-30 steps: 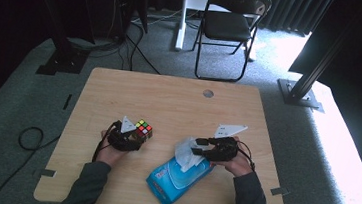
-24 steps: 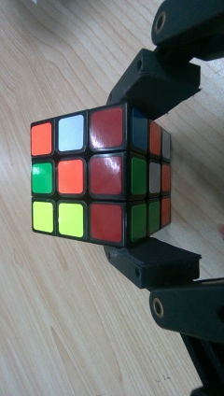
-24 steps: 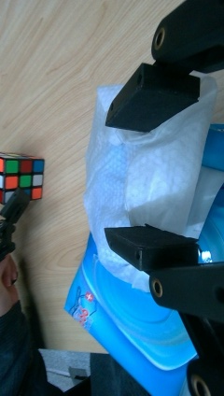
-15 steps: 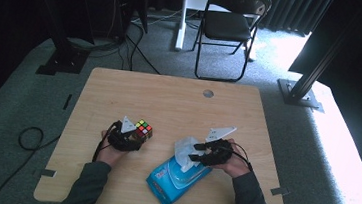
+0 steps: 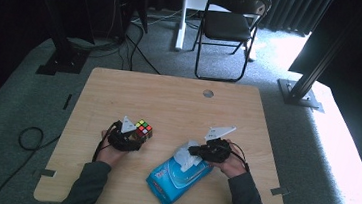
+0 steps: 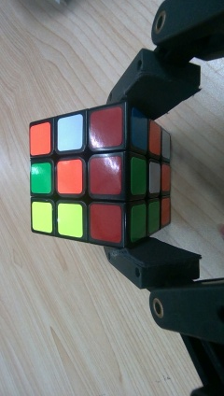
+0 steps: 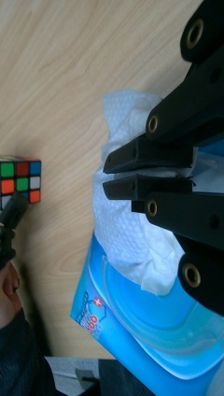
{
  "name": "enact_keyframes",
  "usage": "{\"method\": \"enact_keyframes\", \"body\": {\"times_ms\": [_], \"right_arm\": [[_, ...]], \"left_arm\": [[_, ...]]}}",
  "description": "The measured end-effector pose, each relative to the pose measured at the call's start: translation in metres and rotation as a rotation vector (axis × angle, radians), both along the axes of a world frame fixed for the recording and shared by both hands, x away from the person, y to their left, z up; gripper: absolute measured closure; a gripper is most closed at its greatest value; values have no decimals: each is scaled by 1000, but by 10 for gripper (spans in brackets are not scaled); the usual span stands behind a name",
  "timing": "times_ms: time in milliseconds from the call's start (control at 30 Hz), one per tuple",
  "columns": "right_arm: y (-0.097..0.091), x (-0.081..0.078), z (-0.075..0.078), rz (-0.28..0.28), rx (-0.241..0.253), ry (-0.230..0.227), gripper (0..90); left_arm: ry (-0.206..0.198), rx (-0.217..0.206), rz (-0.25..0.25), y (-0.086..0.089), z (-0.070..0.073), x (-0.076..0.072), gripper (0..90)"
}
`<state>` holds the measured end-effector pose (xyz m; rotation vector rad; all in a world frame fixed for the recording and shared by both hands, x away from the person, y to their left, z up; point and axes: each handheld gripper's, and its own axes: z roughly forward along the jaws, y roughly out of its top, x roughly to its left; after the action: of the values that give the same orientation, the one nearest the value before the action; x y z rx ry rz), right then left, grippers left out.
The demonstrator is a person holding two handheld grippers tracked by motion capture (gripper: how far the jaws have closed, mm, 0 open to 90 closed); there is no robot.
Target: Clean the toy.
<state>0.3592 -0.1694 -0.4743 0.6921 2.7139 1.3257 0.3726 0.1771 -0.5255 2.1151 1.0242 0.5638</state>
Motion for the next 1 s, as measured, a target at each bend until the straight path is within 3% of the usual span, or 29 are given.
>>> {"method": "enact_keyframes", "body": {"times_ms": [367, 433, 467, 500, 633, 733, 833, 1000], "right_arm": [[-4, 2, 2, -67, 32, -26, 872], [-6, 2, 3, -109, 33, -51, 878], [-8, 3, 4, -159, 23, -77, 879], [-13, 5, 5, -189, 37, -75, 879], [-29, 8, 9, -220, 95, -61, 877], [-30, 7, 11, -204, 103, -70, 872], [-23, 4, 10, -130, 87, -61, 841], [-9, 0, 5, -21, 33, -43, 637]], "left_arm": [[0, 0, 0, 0, 0, 0, 328], [0, 1, -1, 0, 0, 0, 328], [0, 1, 0, 0, 0, 0, 328], [0, 1, -1, 0, 0, 0, 328], [1, 4, 1, 0, 0, 1, 326], [0, 6, 2, -1, 0, 0, 326], [1, 6, 2, -1, 0, 0, 326], [0, 6, 1, -1, -1, 0, 326]]}}
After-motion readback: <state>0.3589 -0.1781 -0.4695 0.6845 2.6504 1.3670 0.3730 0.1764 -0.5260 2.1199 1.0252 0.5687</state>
